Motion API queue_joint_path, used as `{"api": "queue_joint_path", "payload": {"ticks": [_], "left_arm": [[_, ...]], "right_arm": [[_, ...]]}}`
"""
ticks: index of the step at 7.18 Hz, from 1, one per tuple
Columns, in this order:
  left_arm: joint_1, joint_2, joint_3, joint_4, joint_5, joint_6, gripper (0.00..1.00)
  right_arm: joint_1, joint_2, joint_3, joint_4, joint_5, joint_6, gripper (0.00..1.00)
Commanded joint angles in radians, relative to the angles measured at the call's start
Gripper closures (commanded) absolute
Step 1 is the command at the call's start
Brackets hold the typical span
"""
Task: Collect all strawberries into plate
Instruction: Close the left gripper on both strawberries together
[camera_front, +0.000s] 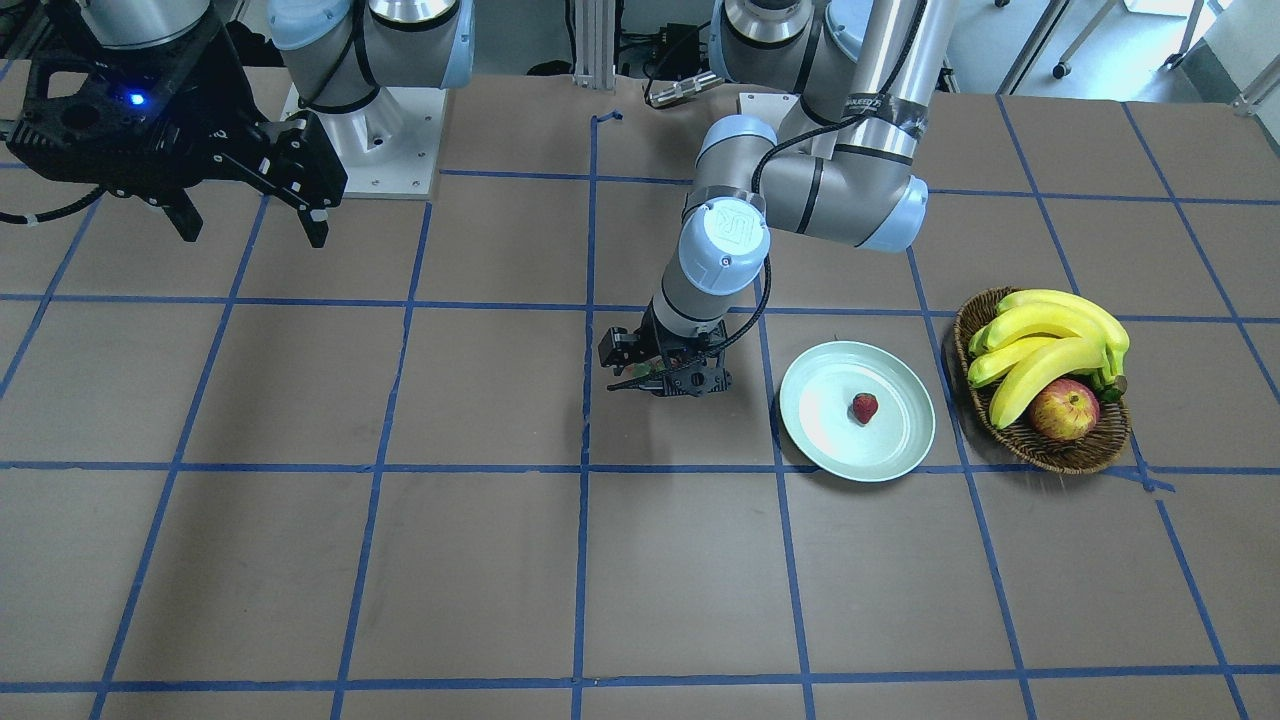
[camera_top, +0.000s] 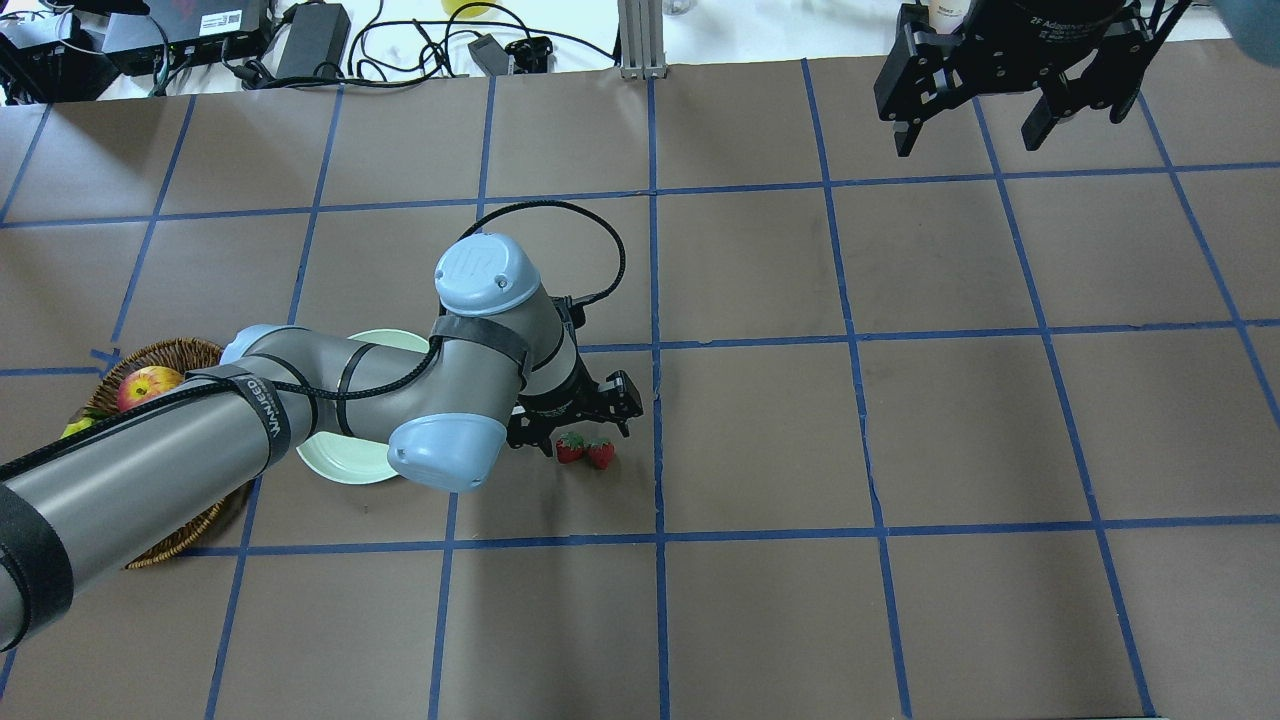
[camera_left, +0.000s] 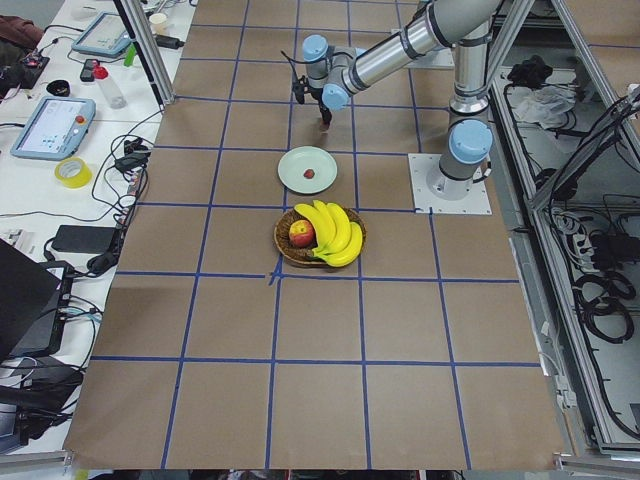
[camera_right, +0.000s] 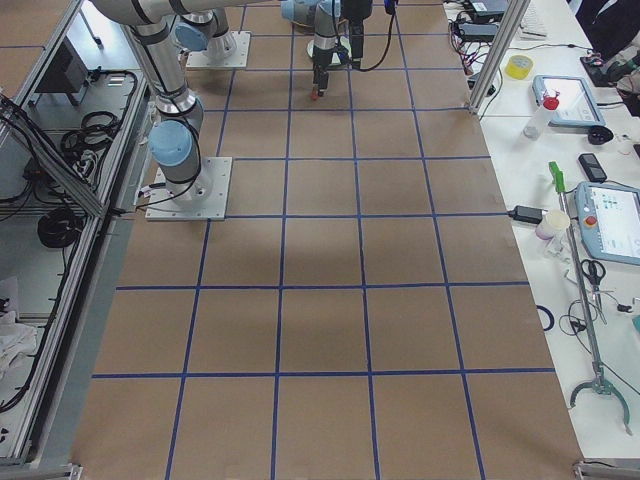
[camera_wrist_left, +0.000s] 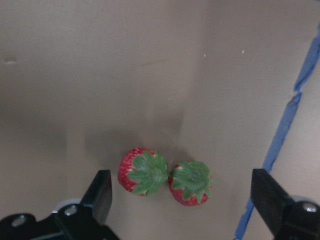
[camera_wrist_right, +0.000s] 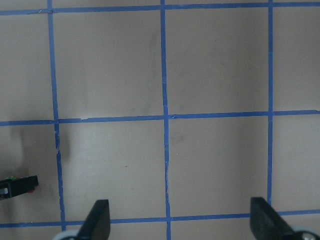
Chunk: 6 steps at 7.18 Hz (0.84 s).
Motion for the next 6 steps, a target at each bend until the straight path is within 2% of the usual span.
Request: {"api": "queue_joint_path", "payload": {"ticks": [1, 2, 4, 5, 6], "left_arm": [[-0.005, -0.005, -0.005, 0.002, -0.002, 0.018, 0.00], [-0.005, -0.005, -0.005, 0.002, 0.000, 0.020, 0.04], [-0.005, -0.007, -0.004, 0.000, 0.000, 0.020, 0.73], [-0.005, -0.005, -0.002, -0.006, 0.001, 0.011, 1.00], [-0.005, 0.005, 0.010, -0.004, 0.000, 0.009, 1.00]], "right_arm": [[0.002, -0.002, 0.009, -0.001, 0.008, 0.017, 0.00], [0.002, -0.002, 0.022, -0.001, 0.013, 0.012, 0.00], [0.003, -0.002, 0.030, -0.001, 0.014, 0.015, 0.00], [0.003, 0.000, 0.030, 0.001, 0.017, 0.015, 0.00], [0.003, 0.000, 0.030, 0.001, 0.017, 0.015, 0.00]]}}
